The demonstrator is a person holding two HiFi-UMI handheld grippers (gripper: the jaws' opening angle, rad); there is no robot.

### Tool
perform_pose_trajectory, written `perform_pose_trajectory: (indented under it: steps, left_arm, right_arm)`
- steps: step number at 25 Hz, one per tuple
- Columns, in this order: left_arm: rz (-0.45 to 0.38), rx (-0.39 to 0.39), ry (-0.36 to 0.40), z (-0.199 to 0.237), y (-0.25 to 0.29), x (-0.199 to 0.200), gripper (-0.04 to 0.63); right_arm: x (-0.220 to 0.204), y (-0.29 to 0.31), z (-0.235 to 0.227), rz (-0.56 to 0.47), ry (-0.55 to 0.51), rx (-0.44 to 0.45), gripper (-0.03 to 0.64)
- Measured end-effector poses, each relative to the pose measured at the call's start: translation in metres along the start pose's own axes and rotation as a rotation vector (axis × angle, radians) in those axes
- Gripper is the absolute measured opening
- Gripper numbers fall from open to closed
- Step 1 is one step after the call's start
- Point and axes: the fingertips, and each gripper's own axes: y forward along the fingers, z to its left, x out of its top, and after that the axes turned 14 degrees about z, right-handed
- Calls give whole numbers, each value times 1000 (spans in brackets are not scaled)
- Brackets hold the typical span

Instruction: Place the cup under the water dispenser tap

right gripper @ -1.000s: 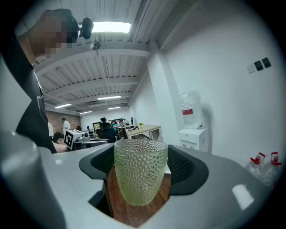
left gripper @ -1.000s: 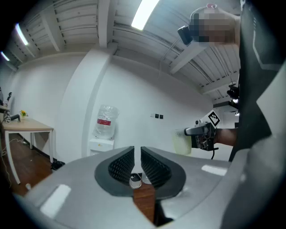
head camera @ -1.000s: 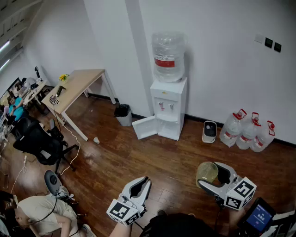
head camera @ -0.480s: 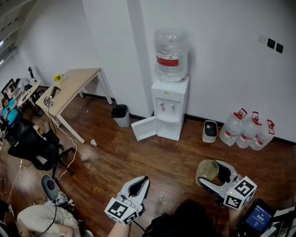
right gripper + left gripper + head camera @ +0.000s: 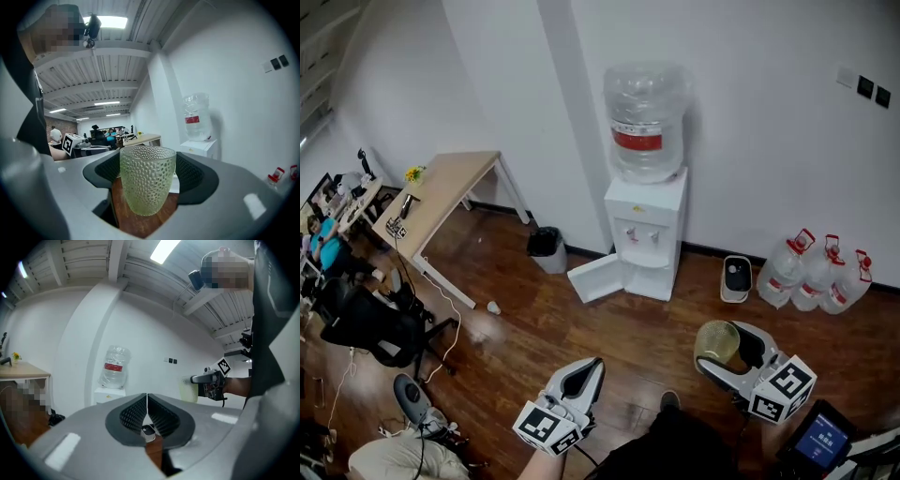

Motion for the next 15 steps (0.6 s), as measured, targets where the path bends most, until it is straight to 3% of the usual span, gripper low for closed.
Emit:
perform_pose_trajectory:
  steps: [4, 9, 11, 13, 14, 15]
  left_arm:
    - [18, 15, 19, 26, 43, 24, 5]
    - [39, 36, -12, 54, 87, 44, 5]
    - [48, 81, -19, 70, 99, 49, 5]
    - [58, 144, -22, 86, 106, 52, 170]
    - [62, 158, -21, 91, 108, 52, 210]
    - [65, 159, -20, 95, 110, 53, 210]
  right_arm:
    - [16, 21, -43, -4, 1, 19, 365]
    - [34, 42, -93, 3, 6, 42, 365]
    - [39, 54, -108, 8, 2, 52, 365]
    - [43, 66, -118, 14, 5, 63, 365]
    - [44, 72, -121, 15, 9, 69, 365]
    - [46, 77, -122, 14, 10, 74, 366]
